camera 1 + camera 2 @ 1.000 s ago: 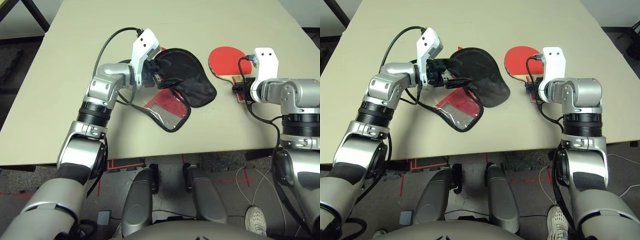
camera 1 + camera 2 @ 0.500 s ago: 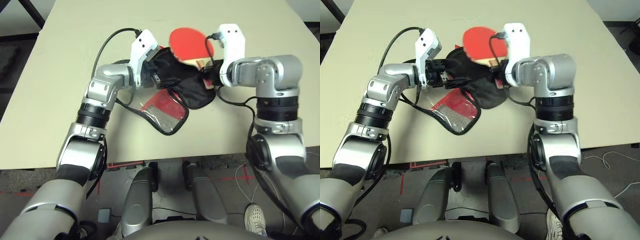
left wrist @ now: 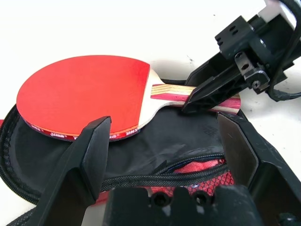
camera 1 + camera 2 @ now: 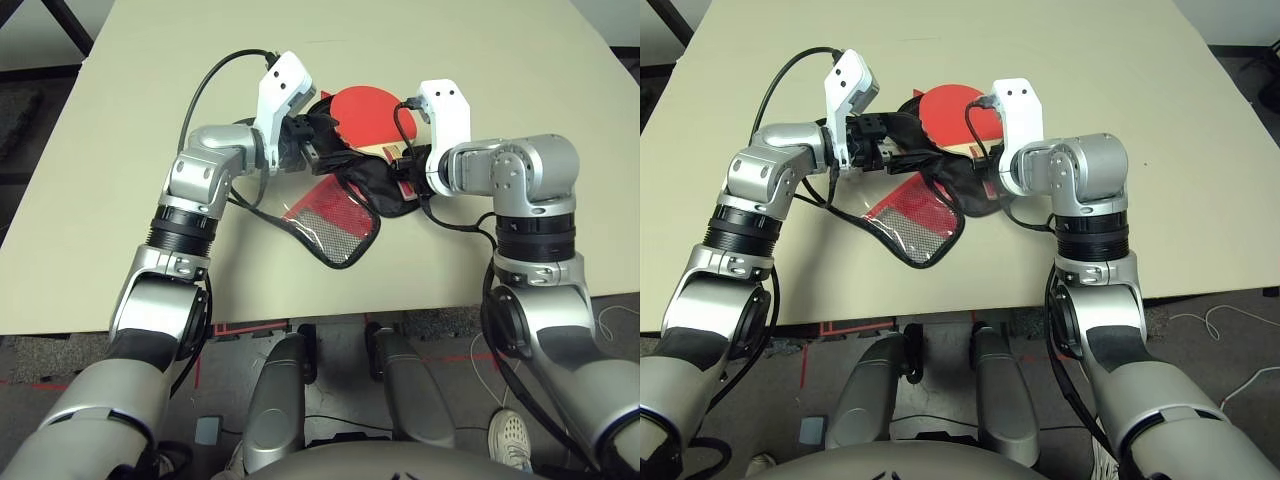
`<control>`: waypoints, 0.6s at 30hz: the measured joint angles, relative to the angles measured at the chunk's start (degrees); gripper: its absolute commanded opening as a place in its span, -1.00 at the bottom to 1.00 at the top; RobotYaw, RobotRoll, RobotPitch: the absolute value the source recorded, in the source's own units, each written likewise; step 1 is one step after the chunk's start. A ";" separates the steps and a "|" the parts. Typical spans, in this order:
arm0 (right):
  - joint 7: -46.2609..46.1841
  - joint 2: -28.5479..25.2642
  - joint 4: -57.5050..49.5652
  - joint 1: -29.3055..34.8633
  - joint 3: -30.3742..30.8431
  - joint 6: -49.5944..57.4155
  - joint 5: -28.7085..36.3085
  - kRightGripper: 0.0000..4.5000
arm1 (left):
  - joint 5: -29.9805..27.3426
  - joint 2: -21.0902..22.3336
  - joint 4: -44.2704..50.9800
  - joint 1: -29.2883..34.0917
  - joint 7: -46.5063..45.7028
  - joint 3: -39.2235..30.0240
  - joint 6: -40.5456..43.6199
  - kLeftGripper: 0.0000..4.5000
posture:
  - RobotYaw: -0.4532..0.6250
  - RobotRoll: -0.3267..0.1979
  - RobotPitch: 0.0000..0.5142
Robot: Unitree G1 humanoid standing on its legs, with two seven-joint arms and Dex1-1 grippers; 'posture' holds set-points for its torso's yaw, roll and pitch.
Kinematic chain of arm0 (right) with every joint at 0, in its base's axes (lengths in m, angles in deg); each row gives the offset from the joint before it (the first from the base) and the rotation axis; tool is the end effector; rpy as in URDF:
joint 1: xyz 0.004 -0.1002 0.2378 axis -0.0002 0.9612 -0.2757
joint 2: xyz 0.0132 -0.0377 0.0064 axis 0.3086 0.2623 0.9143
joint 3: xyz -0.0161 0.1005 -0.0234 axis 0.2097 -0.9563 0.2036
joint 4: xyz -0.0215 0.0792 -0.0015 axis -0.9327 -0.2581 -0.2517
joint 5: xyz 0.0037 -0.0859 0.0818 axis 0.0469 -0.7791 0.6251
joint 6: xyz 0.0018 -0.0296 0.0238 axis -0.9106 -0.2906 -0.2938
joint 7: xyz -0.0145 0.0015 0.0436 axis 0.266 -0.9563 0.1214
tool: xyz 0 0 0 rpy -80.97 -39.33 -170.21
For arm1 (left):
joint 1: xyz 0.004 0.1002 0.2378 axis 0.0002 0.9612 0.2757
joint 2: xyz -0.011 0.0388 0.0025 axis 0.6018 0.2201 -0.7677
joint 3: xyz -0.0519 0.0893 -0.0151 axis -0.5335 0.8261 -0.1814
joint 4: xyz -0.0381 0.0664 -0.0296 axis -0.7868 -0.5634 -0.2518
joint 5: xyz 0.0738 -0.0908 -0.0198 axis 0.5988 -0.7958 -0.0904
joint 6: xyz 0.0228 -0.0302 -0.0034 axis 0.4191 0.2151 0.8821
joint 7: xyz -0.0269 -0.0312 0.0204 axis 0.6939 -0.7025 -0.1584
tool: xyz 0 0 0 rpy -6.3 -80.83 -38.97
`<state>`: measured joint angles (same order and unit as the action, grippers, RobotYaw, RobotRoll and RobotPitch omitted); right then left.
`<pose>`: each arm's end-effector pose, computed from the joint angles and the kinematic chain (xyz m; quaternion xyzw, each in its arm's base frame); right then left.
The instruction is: Store the ping-pong paddle in its case and zip it.
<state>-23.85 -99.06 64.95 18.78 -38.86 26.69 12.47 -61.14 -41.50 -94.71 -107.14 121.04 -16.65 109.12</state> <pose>0.3177 -0.1307 0.2297 -0.0189 0.2971 0.1828 0.9370 0.3550 0.1547 0.2295 0.1232 0.0294 -0.5219 0.8436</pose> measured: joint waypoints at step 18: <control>1.34 1.48 1.70 0.18 2.53 -4.11 -0.78 -0.52 | -0.32 0.24 0.42 0.00 -1.42 -1.56 1.04 1.00 | -0.11 0.25 -0.04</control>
<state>-22.51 -97.58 66.66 18.96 -36.34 22.58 11.69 -61.46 -41.26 -94.29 -107.14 119.62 -18.22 110.15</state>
